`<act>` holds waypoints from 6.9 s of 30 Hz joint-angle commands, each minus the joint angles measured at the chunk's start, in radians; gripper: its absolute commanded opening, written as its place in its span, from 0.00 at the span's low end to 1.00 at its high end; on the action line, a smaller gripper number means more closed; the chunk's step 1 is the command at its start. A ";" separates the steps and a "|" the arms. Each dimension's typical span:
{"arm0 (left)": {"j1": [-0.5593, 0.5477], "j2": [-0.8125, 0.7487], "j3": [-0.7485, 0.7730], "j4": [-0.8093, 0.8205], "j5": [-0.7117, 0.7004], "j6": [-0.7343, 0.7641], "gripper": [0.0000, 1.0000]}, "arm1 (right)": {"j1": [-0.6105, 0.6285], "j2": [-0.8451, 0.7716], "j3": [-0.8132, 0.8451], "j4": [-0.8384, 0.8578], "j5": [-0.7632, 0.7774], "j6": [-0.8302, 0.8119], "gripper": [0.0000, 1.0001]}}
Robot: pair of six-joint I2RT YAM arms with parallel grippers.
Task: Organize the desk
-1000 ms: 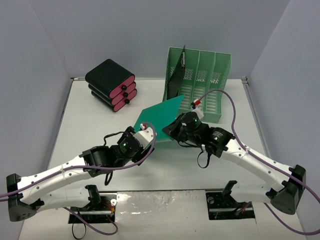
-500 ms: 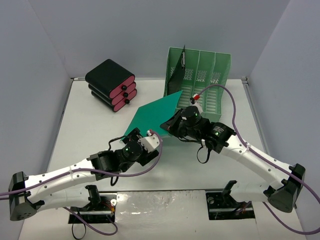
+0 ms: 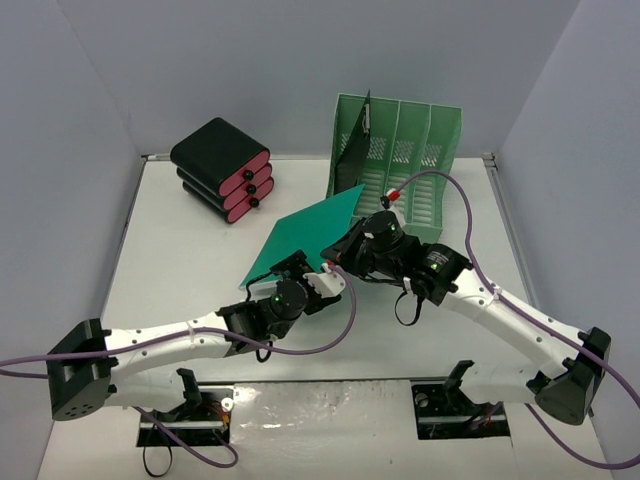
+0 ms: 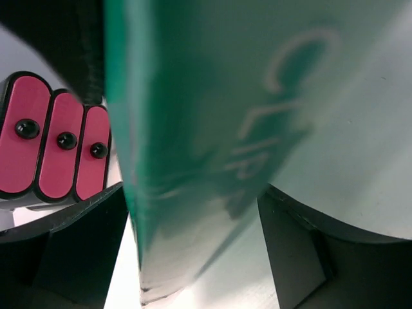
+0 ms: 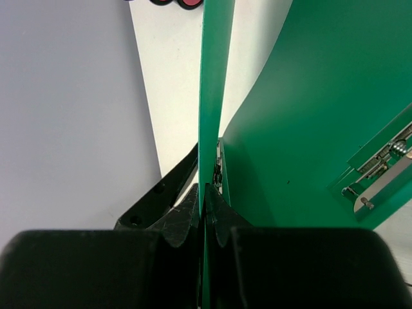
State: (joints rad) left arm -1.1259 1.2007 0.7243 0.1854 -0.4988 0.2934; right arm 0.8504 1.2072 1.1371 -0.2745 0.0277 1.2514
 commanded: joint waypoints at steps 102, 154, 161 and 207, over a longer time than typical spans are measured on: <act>-0.032 0.756 1.271 0.306 -0.209 -0.009 0.00 | -0.020 -0.664 -0.098 -0.815 0.358 0.116 1.00; 0.120 1.152 1.545 0.608 -0.127 -0.180 0.00 | -0.049 -0.669 0.001 -0.911 0.239 0.017 1.00; 0.129 1.188 1.543 0.626 -0.115 -0.190 0.00 | -0.050 -0.663 0.000 -0.911 0.235 0.003 1.00; 0.024 0.921 1.316 0.442 0.058 -0.116 0.83 | -0.056 -0.683 0.016 -0.888 0.332 -0.029 1.00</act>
State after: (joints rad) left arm -1.0683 2.3080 1.9759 0.6156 -0.4758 0.1169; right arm 0.8036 0.5205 1.1178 -1.1855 0.2978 1.2370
